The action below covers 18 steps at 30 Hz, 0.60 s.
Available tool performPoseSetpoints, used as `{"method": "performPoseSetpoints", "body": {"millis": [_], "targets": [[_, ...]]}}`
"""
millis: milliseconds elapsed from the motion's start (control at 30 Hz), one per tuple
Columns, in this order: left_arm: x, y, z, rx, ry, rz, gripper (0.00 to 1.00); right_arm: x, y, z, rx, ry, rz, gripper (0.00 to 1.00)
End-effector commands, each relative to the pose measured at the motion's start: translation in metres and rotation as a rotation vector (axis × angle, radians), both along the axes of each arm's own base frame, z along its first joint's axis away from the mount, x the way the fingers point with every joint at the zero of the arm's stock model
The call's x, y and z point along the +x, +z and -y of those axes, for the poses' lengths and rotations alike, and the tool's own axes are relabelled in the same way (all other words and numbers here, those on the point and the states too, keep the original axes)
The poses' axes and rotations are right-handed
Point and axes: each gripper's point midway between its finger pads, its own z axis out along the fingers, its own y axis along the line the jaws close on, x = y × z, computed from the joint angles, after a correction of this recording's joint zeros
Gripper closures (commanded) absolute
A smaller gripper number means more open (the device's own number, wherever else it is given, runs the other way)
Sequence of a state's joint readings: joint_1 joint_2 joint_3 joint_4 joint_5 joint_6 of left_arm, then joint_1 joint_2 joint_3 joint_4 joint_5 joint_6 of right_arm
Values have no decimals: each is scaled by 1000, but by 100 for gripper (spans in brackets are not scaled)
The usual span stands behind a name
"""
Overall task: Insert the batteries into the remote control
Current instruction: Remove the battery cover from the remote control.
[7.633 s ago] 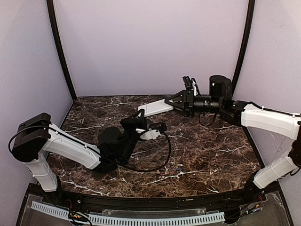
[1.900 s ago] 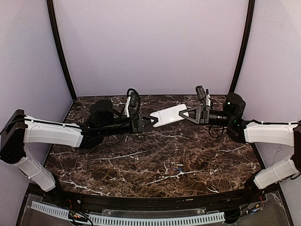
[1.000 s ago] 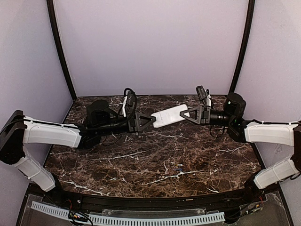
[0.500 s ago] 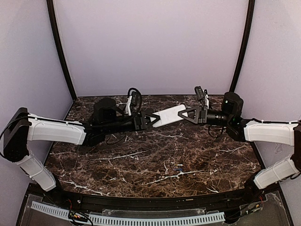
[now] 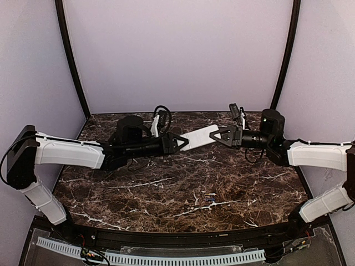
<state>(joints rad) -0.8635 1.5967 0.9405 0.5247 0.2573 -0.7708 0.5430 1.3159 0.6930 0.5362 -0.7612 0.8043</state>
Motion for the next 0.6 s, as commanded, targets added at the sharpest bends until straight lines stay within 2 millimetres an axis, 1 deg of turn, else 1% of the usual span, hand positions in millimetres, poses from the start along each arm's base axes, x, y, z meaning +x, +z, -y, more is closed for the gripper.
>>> {"method": "performPoseSetpoints", "body": {"millis": [0,67,167,233,300,333,400,433,567], "targets": [[10,-31,-20,96,67,-72,64,-11,42,6,104,40,126,100],[10,-33,-23,100,70,-74,65,-12,44,8,116,46,125,100],[9,-33,-24,92,67,-74,67,-13,42,8,121,56,115,100],[8,-30,-22,76,52,-64,71,-13,39,7,122,61,104,100],[7,-23,-19,52,35,-47,76,-11,35,7,119,61,92,100],[7,-19,-17,37,30,-34,81,-11,33,6,116,60,87,100],[5,-12,-15,13,14,-14,86,-8,29,6,101,50,78,100],[3,-7,-15,4,6,-2,87,-6,23,6,82,35,64,100],[-1,6,-17,-36,-6,34,93,3,13,10,23,-15,58,100]]}}
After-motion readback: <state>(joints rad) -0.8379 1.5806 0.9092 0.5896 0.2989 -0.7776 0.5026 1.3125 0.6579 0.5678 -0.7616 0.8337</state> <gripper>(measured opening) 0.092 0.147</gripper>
